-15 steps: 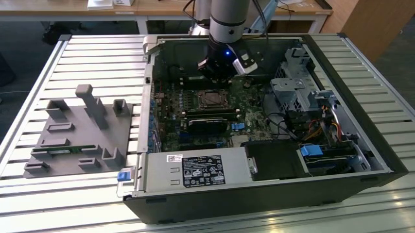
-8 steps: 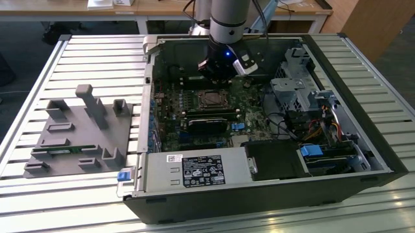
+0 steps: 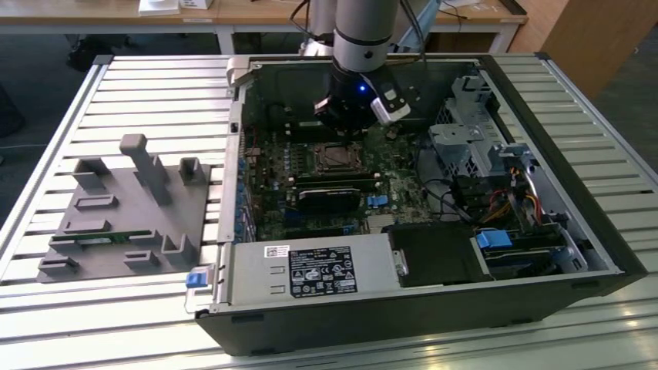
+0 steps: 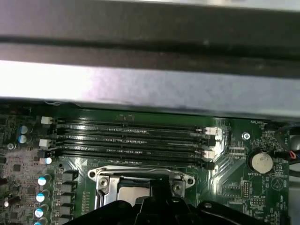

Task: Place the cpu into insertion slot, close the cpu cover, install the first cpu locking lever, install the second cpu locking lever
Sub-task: 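Install the second cpu locking lever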

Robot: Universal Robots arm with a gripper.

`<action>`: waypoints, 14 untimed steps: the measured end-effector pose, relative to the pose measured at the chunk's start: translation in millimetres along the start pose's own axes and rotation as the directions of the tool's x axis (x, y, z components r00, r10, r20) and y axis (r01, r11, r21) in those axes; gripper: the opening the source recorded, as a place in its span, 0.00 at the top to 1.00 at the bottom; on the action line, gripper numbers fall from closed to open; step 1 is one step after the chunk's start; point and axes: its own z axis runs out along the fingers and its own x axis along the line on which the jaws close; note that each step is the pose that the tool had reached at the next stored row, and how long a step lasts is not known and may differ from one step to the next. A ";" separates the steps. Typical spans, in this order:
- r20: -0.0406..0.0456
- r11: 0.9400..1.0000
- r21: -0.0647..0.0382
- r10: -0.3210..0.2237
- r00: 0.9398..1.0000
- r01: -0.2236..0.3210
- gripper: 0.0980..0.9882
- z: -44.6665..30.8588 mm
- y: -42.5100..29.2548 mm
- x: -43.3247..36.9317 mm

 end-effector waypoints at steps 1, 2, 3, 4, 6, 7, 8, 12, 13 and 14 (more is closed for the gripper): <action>0.000 1.000 0.000 0.000 1.000 0.000 0.99 -2.4 0.1 0.0; 0.000 1.000 0.000 0.000 1.000 0.000 0.99 -4.8 0.2 0.0; 0.000 1.000 0.000 0.000 1.000 0.000 0.99 -6.7 0.2 0.0; 0.000 1.000 0.000 0.000 1.000 0.000 0.99 -8.6 0.2 0.0; 0.000 1.000 0.000 0.000 1.000 0.000 0.99 -11.5 0.2 0.0; 0.000 1.000 0.000 0.000 1.000 0.000 0.99 -11.5 0.0 0.0; 0.000 1.000 0.000 0.000 1.000 0.000 0.99 -11.5 -0.2 0.0; 0.000 1.000 0.000 0.000 1.000 0.000 0.99 -11.8 -3.3 0.2; 0.000 1.000 0.000 0.000 1.000 0.000 0.99 -11.9 -4.8 0.2; 0.000 1.000 0.000 0.000 1.000 0.000 0.99 -12.0 -6.4 0.3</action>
